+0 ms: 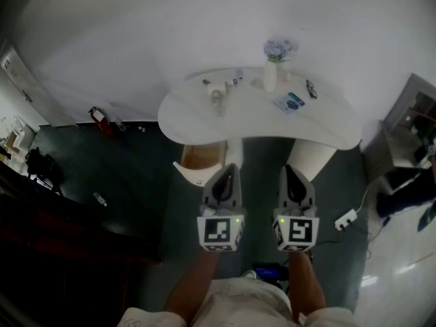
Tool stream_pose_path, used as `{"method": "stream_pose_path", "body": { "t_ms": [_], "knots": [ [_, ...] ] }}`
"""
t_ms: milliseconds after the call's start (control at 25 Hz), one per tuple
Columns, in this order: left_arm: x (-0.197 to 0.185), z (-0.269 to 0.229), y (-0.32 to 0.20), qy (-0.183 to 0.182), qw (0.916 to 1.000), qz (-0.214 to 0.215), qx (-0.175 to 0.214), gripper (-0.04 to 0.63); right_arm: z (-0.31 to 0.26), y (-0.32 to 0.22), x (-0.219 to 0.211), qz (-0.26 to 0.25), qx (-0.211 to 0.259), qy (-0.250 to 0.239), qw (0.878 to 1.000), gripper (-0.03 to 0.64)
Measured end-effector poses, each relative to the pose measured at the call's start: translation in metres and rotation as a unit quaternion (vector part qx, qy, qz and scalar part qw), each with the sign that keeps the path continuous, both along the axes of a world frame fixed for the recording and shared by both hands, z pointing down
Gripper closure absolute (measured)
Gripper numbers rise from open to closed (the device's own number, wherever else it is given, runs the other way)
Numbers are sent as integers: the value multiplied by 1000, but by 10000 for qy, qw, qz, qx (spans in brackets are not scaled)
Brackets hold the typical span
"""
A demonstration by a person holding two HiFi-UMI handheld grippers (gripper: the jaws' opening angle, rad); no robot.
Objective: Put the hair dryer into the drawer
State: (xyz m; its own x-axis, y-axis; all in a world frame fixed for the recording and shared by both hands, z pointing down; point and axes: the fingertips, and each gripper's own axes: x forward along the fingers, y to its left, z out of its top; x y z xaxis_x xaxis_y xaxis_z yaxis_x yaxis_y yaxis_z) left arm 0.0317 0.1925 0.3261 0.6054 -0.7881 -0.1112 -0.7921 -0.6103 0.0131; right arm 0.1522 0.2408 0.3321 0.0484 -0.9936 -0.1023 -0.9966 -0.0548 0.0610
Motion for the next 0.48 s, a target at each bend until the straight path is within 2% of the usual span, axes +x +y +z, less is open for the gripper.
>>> {"method": "stream_pose_path", "body": {
  "t_ms": [480],
  "knots": [
    [-4,-5,-116,122,9999,68,15,595,-13,-113,-7,46,-29,285,9996,617]
  ]
}}
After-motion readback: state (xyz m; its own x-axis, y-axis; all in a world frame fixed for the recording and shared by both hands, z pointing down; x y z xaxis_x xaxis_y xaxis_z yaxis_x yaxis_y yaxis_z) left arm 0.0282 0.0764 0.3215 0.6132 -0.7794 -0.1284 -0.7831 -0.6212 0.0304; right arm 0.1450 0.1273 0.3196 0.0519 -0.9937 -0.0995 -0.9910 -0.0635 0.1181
